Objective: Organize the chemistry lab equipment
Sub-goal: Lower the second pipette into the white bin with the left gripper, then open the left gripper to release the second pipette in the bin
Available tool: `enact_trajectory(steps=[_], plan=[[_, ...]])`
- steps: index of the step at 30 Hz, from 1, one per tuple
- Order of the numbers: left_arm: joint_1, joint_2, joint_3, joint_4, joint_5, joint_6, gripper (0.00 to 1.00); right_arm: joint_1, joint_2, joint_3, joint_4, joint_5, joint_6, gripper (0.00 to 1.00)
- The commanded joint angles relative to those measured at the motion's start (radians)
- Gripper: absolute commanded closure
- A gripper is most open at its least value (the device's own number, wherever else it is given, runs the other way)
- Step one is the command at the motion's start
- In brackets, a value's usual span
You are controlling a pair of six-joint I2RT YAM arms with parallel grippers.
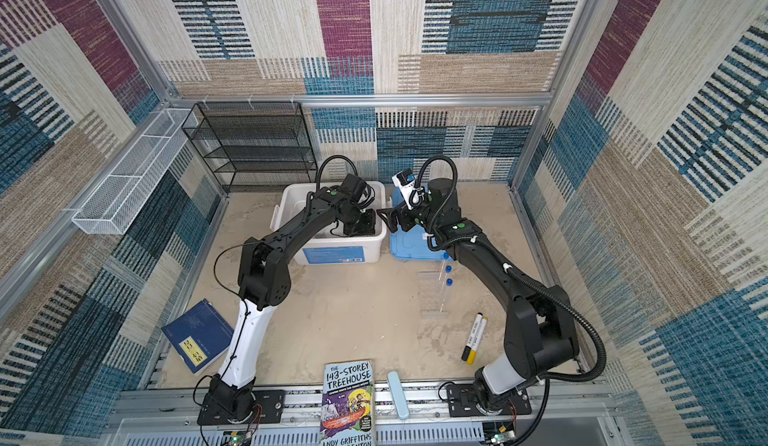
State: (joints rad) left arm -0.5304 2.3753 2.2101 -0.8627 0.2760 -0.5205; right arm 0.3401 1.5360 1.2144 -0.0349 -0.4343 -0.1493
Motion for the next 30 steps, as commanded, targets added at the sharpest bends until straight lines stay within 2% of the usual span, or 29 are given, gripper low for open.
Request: enact_trajectory(steps=[1, 13, 25, 30], plan=[[0.001, 0.008, -0.003, 0.019, 0.010, -0.013, 0.92, 0.001, -0.007, -0.003, 0.019, 0.014, -0.019, 0.01], [0.000, 0.051, -0.018, 0.033, -0.018, -0.002, 0.90, 0.001, -0.017, -0.011, 0.019, 0.021, -0.028, 0.01], [0.001, 0.095, -0.012, 0.032, -0.026, 0.008, 0.82, 0.001, -0.019, -0.017, 0.020, 0.029, -0.035, 0.01], [0.001, 0.108, -0.018, 0.029, -0.020, 0.007, 0.82, 0.001, -0.016, -0.017, 0.018, 0.034, -0.037, 0.01]])
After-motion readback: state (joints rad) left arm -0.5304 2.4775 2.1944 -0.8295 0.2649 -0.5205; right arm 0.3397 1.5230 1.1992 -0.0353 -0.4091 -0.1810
